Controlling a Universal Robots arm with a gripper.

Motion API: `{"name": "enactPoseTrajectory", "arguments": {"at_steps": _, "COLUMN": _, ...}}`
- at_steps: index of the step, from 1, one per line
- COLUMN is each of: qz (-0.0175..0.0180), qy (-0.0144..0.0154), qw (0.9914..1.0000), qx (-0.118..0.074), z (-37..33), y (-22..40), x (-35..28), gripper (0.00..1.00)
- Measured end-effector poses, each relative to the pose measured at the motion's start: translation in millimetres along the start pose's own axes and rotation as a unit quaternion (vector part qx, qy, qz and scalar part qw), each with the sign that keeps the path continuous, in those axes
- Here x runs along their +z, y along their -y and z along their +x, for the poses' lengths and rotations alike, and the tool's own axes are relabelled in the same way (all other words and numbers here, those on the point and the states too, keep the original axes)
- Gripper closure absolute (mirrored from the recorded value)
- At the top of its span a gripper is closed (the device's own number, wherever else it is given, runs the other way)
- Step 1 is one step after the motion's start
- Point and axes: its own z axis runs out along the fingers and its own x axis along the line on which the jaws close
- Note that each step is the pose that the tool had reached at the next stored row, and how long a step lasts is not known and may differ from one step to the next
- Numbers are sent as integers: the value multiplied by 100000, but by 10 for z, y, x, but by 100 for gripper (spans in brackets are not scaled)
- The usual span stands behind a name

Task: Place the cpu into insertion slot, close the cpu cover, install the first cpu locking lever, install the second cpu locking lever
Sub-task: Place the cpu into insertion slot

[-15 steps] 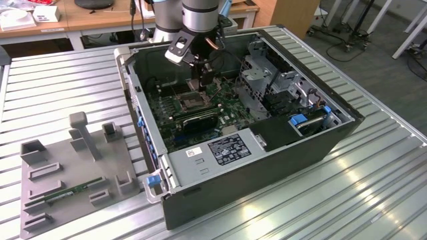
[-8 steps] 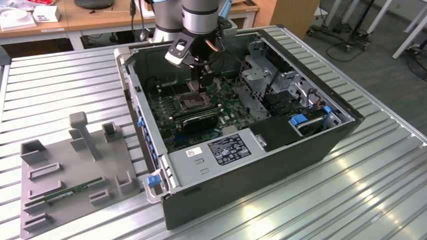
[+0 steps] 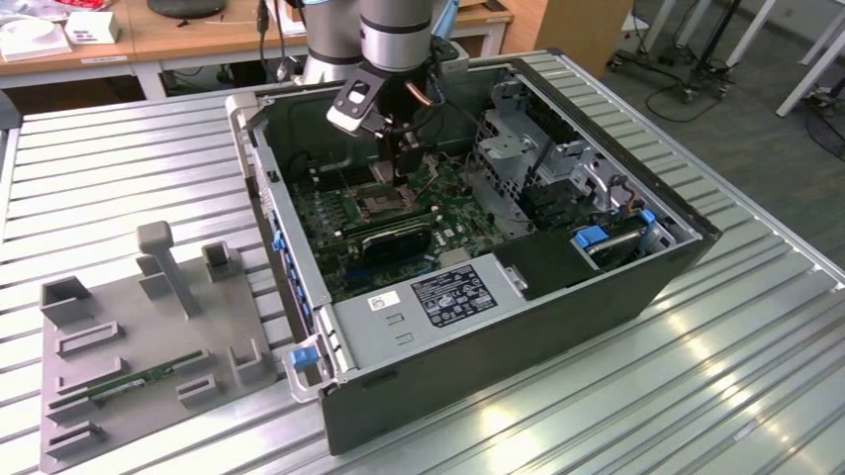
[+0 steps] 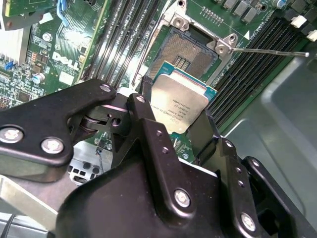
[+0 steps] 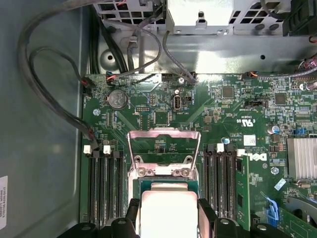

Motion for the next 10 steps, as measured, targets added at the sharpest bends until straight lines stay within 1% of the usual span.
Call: {"name": "enactPoseTrajectory", "arguments": {"at_steps": 10, "qz": 2, "qy": 2, "qw": 100000, "qx": -2, "z": 0, "y": 0, "x": 8, "gripper": 46}}
